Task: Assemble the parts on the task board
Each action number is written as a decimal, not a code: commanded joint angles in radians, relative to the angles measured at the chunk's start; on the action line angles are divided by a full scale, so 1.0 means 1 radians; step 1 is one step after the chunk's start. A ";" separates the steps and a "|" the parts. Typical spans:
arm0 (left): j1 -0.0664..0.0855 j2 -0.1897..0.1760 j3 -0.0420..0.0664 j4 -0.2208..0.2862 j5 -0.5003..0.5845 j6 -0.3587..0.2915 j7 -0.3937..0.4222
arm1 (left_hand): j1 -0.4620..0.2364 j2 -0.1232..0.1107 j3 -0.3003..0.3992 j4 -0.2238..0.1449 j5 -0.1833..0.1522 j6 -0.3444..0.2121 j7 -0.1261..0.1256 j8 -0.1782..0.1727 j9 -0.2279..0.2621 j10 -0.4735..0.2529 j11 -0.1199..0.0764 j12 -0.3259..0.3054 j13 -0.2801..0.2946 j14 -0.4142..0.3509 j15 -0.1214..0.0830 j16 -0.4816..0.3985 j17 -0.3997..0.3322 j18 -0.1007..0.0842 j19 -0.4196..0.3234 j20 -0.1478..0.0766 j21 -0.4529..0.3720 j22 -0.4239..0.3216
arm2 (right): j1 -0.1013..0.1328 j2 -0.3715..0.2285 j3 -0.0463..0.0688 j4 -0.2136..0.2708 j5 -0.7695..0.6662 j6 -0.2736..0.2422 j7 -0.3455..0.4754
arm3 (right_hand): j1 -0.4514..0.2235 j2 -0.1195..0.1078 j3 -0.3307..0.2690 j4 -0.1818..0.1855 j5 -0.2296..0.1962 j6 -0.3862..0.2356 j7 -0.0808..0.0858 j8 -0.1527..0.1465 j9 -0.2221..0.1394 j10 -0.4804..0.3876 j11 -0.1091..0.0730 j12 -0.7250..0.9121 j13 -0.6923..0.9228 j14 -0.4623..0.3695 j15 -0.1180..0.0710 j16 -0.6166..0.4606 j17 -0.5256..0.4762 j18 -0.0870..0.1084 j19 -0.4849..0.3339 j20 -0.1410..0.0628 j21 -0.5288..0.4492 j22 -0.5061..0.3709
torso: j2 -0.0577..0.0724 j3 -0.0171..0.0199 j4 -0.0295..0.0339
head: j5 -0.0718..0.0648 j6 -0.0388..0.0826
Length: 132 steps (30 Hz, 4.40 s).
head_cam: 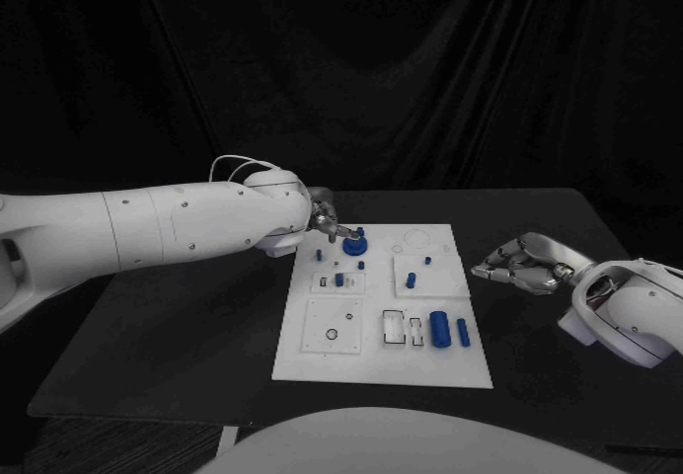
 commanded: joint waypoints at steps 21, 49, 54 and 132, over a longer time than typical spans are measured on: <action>0.018 0.124 0.000 -0.156 0.181 0.372 -0.104 | 0.097 0.017 -0.007 -0.018 0.077 0.086 0.022 -0.194 -0.229 0.106 0.020 0.003 0.261 0.104 0.019 0.003 0.263 0.006 0.047 0.018 -0.010 0.204 | -0.002 -0.002 0.001 0.010 -0.001 -0.007 -0.009 | 0.007 0.001 -0.007 0.003 0.005 -0.005 -0.002 0.006 -0.001 0.104 0.003 0.003 0.263 0.107 0.004 0.003 0.264 0.020 -0.006 0.000 -0.006 0.152 | 0.004 -0.0001 0.0001 | 0.007 0.000; -0.041 0.194 0.000 -0.265 0.148 0.390 -0.114 | 0.122 0.021 0.004 -0.027 0.098 0.110 0.026 -0.249 -0.299 0.106 0.023 0.003 0.261 0.104 0.022 0.003 0.263 0.005 0.049 0.019 -0.010 0.207 | -0.003 -0.004 0.001 0.016 -0.001 -0.002 -0.009 | 0.008 0.002 -0.008 0.003 0.007 -0.005 -0.002 0.006 -0.001 0.104 0.003 0.003 0.263 0.107 0.004 0.003 0.264 0.020 -0.005 0.000 -0.007 0.152 | 0.001 0.0004 0.0005 | 0.004 0.000; -0.045 0.203 0.000 -0.280 0.143 0.384 -0.106 | 0.122 0.023 0.005 -0.026 0.098 0.112 0.026 -0.250 -0.301 0.106 0.023 0.003 0.261 0.104 0.022 0.003 0.263 0.005 0.049 0.020 -0.010 0.207 | -0.003 -0.004 0.001 0.016 -0.001 0.000 -0.010 | 0.009 0.002 -0.009 0.003 0.008 -0.005 -0.002 0.006 -0.001 0.104 0.003 0.003 0.263 0.107 0.004 0.003 0.264 0.020 -0.006 0.000 -0.007 0.152 | 0.000 -0.0001 0.0008 | 0.004 0.000; -0.085 0.098 0.000 -0.142 0.141 0.069 -0.042 | 0.232 -0.054 0.234 -0.139 0.233 0.193 -0.008 -0.255 -0.342 0.106 -0.008 0.003 0.261 0.104 -0.005 0.003 0.263 0.005 0.054 -0.005 -0.015 0.214 | -0.003 -0.006 0.001 0.012 -0.001 -0.005 -0.028 | 0.040 0.008 -0.008 -0.005 0.036 -0.004 -0.003 0.008 -0.002 0.104 0.002 0.003 0.263 0.098 0.003 -0.014 0.242 0.028 -0.023 -0.001 -0.046 0.141 | 0.000 0.0007 0.0004 | 0.002 0.000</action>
